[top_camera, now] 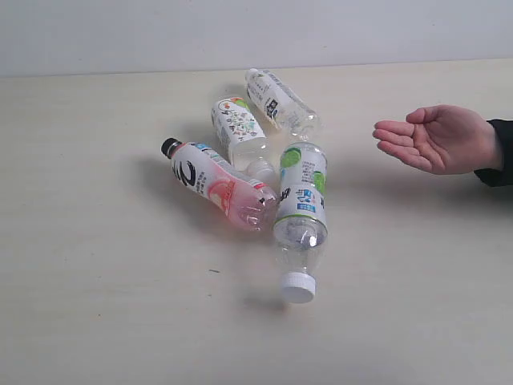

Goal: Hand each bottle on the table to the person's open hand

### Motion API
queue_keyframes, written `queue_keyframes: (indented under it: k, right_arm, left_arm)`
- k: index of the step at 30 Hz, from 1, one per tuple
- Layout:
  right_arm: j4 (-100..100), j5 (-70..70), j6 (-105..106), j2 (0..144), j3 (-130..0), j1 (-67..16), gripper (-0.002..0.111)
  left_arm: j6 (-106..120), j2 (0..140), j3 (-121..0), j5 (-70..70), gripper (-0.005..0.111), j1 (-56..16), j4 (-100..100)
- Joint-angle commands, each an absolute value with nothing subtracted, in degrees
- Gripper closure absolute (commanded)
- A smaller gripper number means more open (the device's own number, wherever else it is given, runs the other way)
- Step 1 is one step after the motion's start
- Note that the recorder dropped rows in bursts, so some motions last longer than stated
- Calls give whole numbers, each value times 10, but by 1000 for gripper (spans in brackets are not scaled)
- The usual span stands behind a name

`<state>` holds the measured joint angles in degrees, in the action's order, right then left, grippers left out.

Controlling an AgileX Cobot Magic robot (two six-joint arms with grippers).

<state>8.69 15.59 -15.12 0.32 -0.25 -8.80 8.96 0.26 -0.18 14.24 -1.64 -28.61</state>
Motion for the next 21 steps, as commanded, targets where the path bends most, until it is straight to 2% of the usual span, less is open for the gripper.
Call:
queue_keyframes:
  k: [1,10,17,21]
  right_arm:
    - [89,151,-151,0,0,-90,108]
    - [89,151,-151,0,0,-90,108]
    - [89,151,-151,0,0,-90,108]
    - [89,151,-151,0,0,-90,108]
  left_arm:
    - [88,0,0,112,106,-19,-387]
    - [32,0,0,-58,106,-19,-499]
    - [10,0,-137,-71,106,-19,-496]
    - [27,72,-242,-67,106,-19,-469]
